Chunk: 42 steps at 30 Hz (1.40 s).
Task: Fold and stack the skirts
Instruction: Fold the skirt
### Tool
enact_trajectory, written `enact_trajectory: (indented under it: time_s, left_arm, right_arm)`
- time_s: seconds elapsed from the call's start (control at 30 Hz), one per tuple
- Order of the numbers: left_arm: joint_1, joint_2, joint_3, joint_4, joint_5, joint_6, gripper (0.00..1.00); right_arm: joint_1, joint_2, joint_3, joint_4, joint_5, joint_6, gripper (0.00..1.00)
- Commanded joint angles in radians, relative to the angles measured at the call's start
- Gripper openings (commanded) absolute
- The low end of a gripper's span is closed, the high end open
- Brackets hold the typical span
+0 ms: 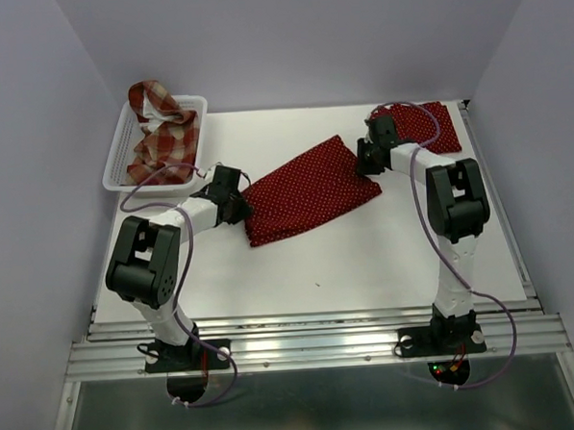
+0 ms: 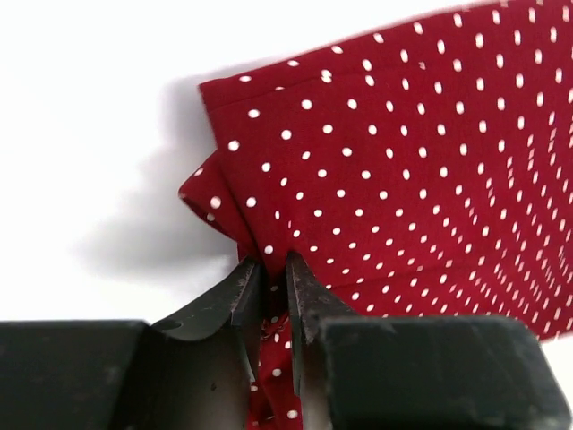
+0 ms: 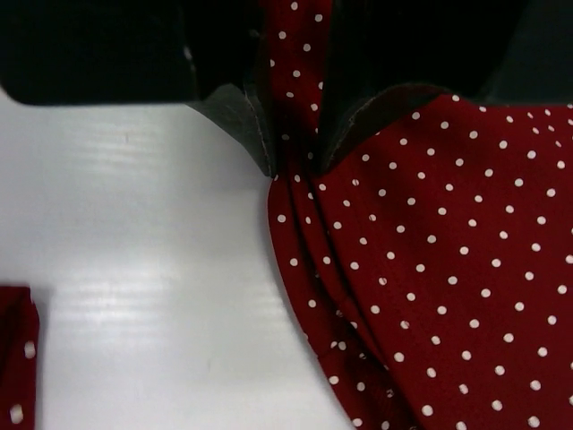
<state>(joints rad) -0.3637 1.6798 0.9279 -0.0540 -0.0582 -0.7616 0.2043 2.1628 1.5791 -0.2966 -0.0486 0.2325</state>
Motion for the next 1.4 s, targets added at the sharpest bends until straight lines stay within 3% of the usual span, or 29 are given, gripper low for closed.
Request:
enact_trajectory:
  time_s: [0.0,0.2,0.37,0.47,0.53,0.57,0.67,0.77,0.8,0.83,1.03,1.2,1.37]
  left_arm:
    - [0.02,0.035,0.115,-0.027,-0.045,0.132,0.25]
    - [0.023,0.127,0.273,-0.058,-0.009,0.283,0.25]
    - [0.032,0.103,0.299,-0.125,-0.023,0.338,0.27]
    - [0.032,0.08,0.29,-0.141,-0.02,0.358,0.4]
    - [0.034,0.072,0.292,-0.159,-0.019,0.366,0.54]
    - [0.035,0.066,0.299,-0.168,-0.028,0.37,0.68]
    - [0.04,0.044,0.298,-0.19,-0.035,0.373,0.88]
    - [0.046,0.031,0.284,-0.204,-0.029,0.377,0.95]
    - [0.046,0.029,0.27,-0.208,-0.025,0.378,0.95]
    - [0.046,0.028,0.261,-0.208,-0.022,0.375,0.95]
    - [0.051,0.037,0.2,-0.181,0.004,0.373,0.95]
    - [0.051,0.07,0.215,-0.173,0.035,0.38,0.86]
    - [0.051,0.112,0.207,-0.141,0.098,0.384,0.66]
  right_arm:
    - [0.004,-0.105,-0.193,-0.032,0.087,0.1,0.29]
    - [0.024,-0.288,-0.467,0.051,0.099,0.234,0.28]
    - [0.033,-0.426,-0.6,0.066,0.168,0.289,0.29]
    - [0.033,-0.465,-0.584,0.06,0.217,0.262,0.35]
    - [0.033,-0.477,-0.555,0.038,0.231,0.246,0.41]
    - [0.033,-0.48,-0.526,0.03,0.231,0.243,0.45]
    - [0.033,-0.517,-0.495,0.019,0.208,0.222,0.54]
    - [0.033,-0.563,-0.475,0.016,0.155,0.193,0.74]
    - [0.033,-0.573,-0.473,0.016,0.135,0.182,0.83]
    - [0.033,-0.581,-0.467,0.016,0.086,0.17,1.0]
    - [0.033,-0.62,-0.449,0.007,-0.029,0.16,1.0]
    - [0.033,-0.655,-0.438,-0.01,-0.027,0.148,1.0]
    - [0.033,-0.678,-0.433,-0.035,-0.023,0.142,1.0]
